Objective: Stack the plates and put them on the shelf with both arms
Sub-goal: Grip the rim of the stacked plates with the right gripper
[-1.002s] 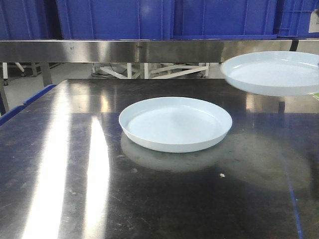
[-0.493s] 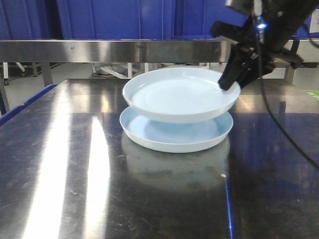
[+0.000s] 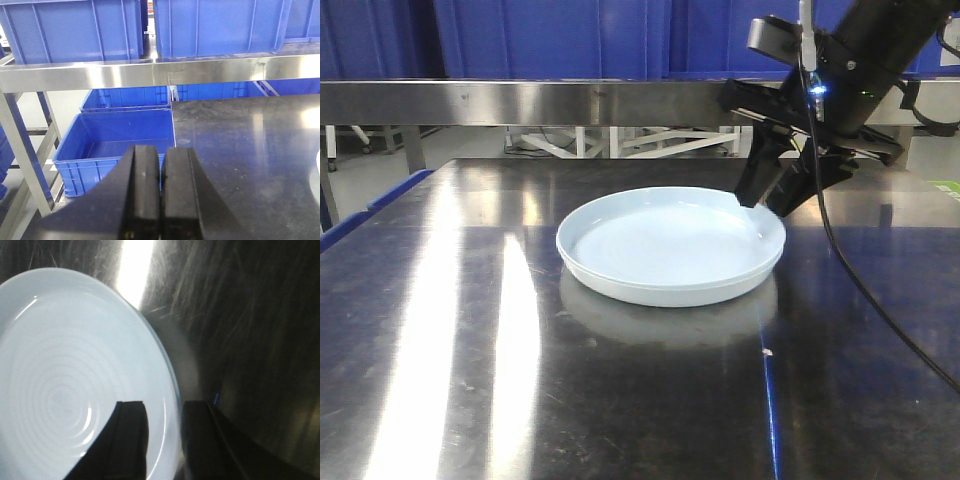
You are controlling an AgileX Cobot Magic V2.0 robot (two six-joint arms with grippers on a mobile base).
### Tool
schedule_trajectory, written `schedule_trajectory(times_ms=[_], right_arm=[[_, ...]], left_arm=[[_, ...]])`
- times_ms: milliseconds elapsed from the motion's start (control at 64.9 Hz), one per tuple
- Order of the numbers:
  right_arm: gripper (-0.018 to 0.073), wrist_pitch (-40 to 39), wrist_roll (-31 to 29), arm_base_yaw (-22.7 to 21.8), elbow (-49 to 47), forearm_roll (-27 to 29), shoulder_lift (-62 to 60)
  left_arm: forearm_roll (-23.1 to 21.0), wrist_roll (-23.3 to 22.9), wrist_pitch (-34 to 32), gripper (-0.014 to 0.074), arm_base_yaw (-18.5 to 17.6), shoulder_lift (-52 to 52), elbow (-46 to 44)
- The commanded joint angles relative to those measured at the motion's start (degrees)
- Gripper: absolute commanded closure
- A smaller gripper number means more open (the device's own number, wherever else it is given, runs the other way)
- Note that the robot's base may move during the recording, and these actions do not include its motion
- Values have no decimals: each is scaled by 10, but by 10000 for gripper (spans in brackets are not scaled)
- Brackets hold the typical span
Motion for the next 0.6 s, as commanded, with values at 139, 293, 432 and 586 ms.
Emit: schedule_trajectory(times_ms=[139, 293, 432, 586], right_arm=[[225, -14, 4, 3, -9, -26, -31], [189, -22, 4, 9, 12, -41, -31], [183, -25, 4, 9, 20, -42, -31], [183, -28, 8, 19, 20, -42, -30]], left_arm=[[-2, -1, -47, 514, 0, 2, -17], [-2, -1, -47, 514, 0, 2, -17], [-2, -1, -47, 514, 0, 2, -17], [-2, -1, -47, 514, 0, 2, -17]])
